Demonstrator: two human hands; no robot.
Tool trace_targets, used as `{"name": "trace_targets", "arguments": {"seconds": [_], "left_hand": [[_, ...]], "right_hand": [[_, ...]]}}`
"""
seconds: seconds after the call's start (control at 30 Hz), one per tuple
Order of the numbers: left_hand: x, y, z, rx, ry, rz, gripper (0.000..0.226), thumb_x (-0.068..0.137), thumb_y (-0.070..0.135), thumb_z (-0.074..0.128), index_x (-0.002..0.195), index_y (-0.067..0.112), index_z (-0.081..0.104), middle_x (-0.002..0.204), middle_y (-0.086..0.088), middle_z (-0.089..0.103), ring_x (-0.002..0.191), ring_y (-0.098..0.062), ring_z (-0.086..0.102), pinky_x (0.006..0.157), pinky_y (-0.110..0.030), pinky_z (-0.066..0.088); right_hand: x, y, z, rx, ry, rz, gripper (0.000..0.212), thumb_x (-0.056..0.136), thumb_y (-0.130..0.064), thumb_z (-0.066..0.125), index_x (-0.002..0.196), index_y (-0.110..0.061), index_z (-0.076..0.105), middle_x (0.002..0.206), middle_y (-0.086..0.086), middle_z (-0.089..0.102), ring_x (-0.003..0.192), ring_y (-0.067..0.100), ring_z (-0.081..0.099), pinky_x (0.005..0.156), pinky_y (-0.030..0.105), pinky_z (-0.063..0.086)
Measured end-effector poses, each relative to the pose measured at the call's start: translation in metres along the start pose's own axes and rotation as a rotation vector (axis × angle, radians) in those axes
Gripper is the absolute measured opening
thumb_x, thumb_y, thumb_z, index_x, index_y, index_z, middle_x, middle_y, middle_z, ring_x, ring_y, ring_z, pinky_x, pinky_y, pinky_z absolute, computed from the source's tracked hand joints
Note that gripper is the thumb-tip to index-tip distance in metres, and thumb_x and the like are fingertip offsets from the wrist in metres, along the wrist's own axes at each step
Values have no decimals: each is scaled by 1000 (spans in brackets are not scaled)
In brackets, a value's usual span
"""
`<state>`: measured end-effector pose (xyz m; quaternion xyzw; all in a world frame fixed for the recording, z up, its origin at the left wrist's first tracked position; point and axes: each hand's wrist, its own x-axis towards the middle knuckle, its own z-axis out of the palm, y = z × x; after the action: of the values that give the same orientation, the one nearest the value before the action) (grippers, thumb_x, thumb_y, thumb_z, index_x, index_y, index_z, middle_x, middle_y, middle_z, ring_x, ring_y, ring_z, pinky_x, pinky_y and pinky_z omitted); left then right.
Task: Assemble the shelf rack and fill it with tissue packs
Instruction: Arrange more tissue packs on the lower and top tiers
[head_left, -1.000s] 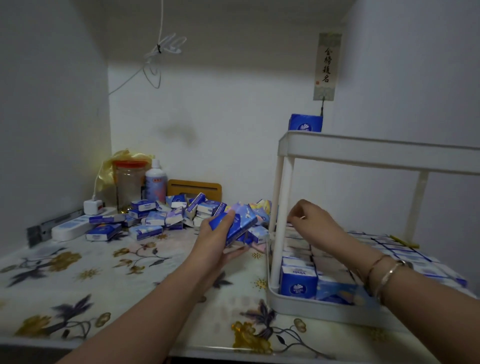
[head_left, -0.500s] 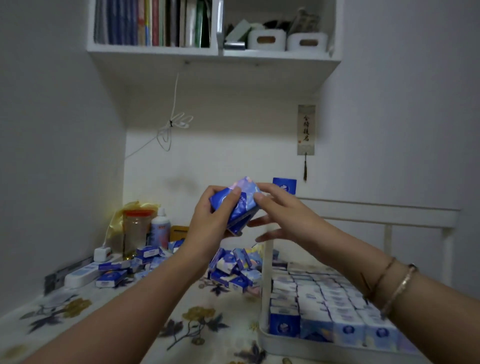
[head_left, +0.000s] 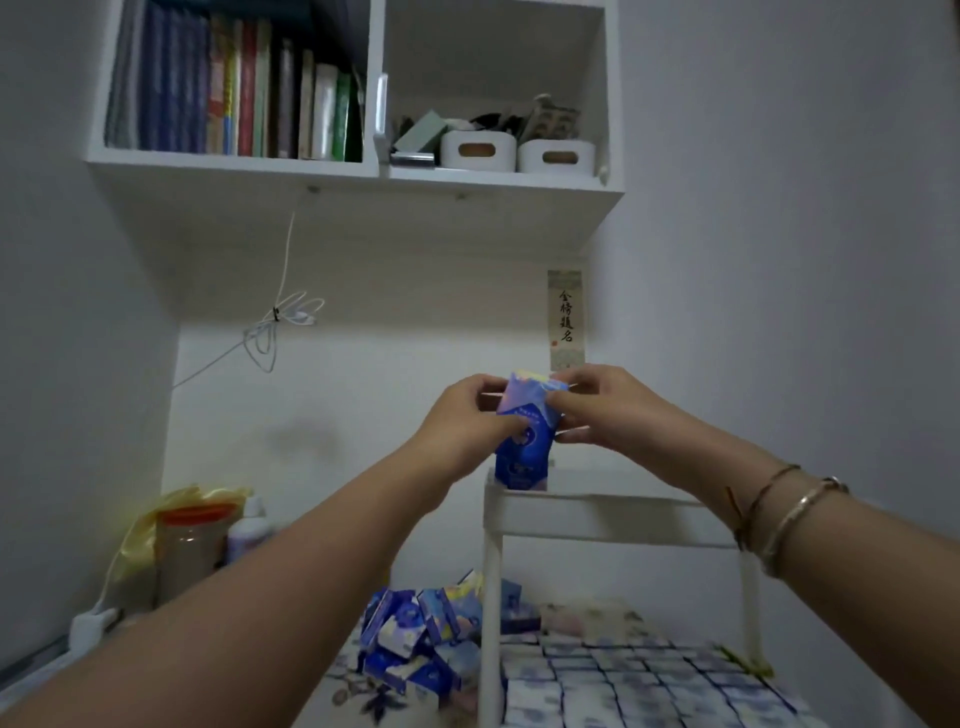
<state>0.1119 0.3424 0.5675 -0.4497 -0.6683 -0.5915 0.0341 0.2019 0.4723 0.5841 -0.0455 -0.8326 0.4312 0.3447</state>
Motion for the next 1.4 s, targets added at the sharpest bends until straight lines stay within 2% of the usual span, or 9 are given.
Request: {"name": "trace_targets", "arguments": {"seconds": [0.17, 0.3, 0.4, 0.6, 0.8, 0.97, 1.1, 1.33, 1.4], "left_hand": [[5, -27, 10, 312, 71, -61, 41, 82, 13, 70, 121, 12, 60, 125, -5, 60, 108, -14, 55, 82, -25, 45], [10, -38, 13, 270, 86, -147, 42, 79, 10, 71, 120, 7, 59, 118, -11, 65, 104, -22, 62, 90, -36, 52], [12, -38, 14, 275, 97, -192, 63, 80, 13, 72, 136, 7, 43, 127, -13, 61, 111, -25, 59, 93, -36, 51], [6, -40, 9, 255, 95, -203, 60, 89, 18, 63, 143, 6, 40, 143, -12, 46, 124, -23, 49, 81, -22, 38], [-15, -58, -29, 149, 185, -231, 42, 93, 10, 55, 134, 5, 52, 137, -11, 54, 126, -23, 49, 95, -22, 35], [-53, -117, -76, 121, 280, -370, 30, 93, 6, 56, 122, 5, 62, 125, -10, 60, 110, -19, 53, 84, -23, 38], [-80, -184, -105, 171, 353, -459, 25, 93, 4, 52, 114, 3, 66, 114, -5, 62, 101, -19, 55, 84, -25, 40], [-93, -290, -125, 476, 272, -513, 40, 92, 7, 48, 130, 18, 53, 133, -9, 54, 108, -32, 59, 84, -36, 49], [-87, -310, -123, 610, 192, -493, 38, 92, 6, 47, 125, 20, 57, 144, -9, 45, 128, -30, 46, 101, -39, 43]], "right_hand": [[6, 20, 8, -333, -91, 38, 20, 86, -7, 57, 105, -6, 64, 102, 12, 66, 99, 25, 65, 90, 41, 55], [7, 25, 19, -543, -98, -72, 22, 87, -18, 57, 101, -5, 68, 98, 14, 68, 88, 26, 64, 80, 39, 52], [6, 24, 22, -631, -159, -83, 23, 85, -17, 54, 101, -8, 68, 100, 15, 68, 97, 32, 62, 85, 42, 49], [-7, 20, 22, -626, -130, -121, 58, 89, -20, 56, 144, -15, 39, 149, 6, 39, 134, 21, 39, 107, 29, 33], [-32, -3, 53, -379, 46, -365, 45, 88, -15, 51, 132, -25, 53, 137, -11, 46, 121, 1, 40, 100, 11, 32], [-48, 0, 128, -371, -78, -404, 40, 91, -16, 48, 130, -25, 53, 137, -9, 46, 125, 3, 40, 95, 17, 29], [-40, 38, 189, -435, -222, -278, 39, 93, -17, 47, 131, -21, 51, 137, -2, 44, 113, 11, 46, 79, 16, 31], [-1, 140, 278, -668, -303, 87, 40, 88, -20, 52, 124, -4, 45, 122, 19, 49, 114, 35, 46, 88, 35, 40], [9, 164, 290, -701, -271, 154, 50, 86, -23, 54, 129, -1, 41, 127, 21, 50, 121, 37, 43, 96, 38, 39]]}}
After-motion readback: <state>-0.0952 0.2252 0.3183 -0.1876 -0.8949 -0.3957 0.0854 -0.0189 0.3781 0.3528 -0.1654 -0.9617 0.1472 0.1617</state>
